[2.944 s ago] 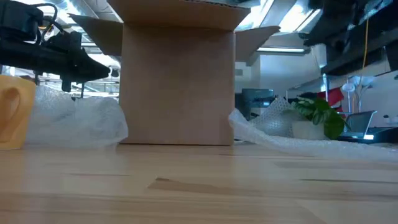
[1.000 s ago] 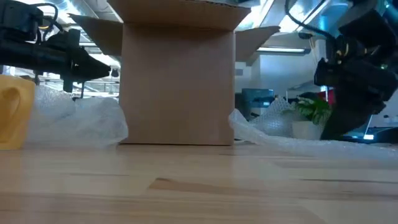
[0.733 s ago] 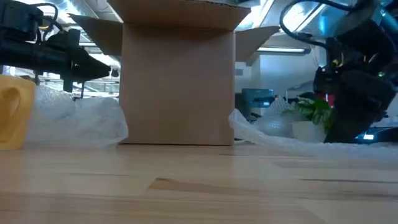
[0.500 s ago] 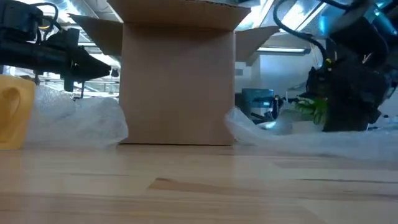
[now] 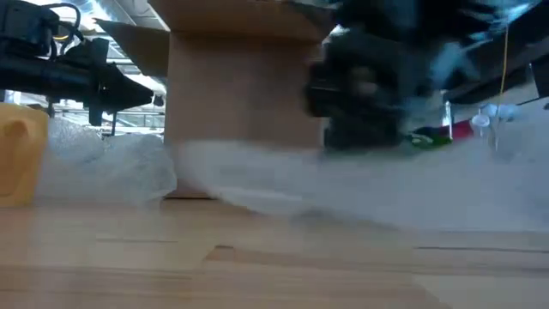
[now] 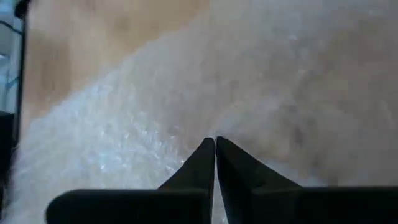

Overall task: Wrap mug
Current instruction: Wrap the yellow mug with the right transparent bubble wrap

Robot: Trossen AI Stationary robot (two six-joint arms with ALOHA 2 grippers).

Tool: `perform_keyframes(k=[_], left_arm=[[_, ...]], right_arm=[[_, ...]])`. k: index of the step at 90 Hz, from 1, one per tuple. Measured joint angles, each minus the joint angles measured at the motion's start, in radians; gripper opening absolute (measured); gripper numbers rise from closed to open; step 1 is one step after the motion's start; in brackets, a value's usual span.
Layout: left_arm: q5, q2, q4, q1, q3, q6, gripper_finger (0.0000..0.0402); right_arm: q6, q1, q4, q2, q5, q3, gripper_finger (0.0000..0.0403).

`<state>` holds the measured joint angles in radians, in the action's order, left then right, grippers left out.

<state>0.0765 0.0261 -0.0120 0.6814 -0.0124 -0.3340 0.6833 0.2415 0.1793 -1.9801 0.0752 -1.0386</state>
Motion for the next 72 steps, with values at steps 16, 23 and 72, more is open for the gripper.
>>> perform_keyframes(k=[16, 23, 72], left_arm=[[0.003, 0.000, 0.000, 0.000, 0.000, 0.000, 0.0074], [0.024, 0.000, -0.004, 0.000, 0.000, -0.002, 0.0074], [0.168, 0.000, -0.025, 0.000, 0.000, -0.027, 0.0074]], right_arm=[[-0.125, -0.043, -0.005, -0.150, 0.040, -0.330, 0.0001], [-0.173, -0.055, -0.066, -0.164, 0.049, -0.426, 0.0003], [-0.220, -0.066, -0.363, -0.166, -0.018, -0.534, 0.0126]])
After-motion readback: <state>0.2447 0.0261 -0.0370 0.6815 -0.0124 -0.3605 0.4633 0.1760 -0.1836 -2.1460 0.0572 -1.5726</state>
